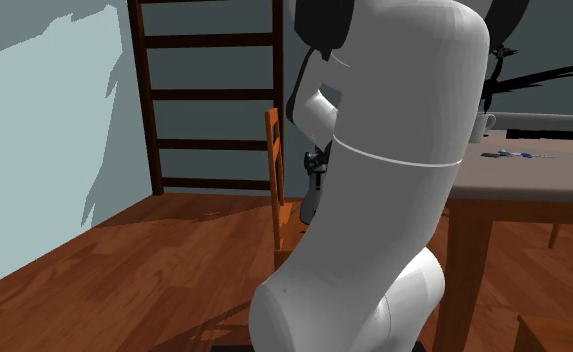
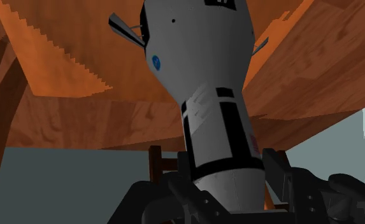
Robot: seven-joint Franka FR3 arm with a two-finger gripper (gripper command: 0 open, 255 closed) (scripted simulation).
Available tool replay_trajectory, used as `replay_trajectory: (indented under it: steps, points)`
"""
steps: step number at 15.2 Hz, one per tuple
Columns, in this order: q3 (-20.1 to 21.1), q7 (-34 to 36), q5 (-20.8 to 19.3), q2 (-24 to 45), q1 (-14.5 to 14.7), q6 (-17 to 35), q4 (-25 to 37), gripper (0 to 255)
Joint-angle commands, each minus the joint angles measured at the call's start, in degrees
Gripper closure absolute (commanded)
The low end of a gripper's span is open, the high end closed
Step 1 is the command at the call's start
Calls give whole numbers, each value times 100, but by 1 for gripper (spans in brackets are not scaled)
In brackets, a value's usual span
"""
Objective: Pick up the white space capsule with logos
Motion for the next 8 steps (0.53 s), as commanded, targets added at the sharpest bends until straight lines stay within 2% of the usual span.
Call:
replay_trajectory:
  steps: [1, 7, 8]
  points:
    - [-3, -11, 12, 6, 6, 1, -5, 255]
    - [-7, -17, 19, 12, 10, 0, 2, 255]
    - [51, 138, -150, -35, -64, -44, 14, 255]
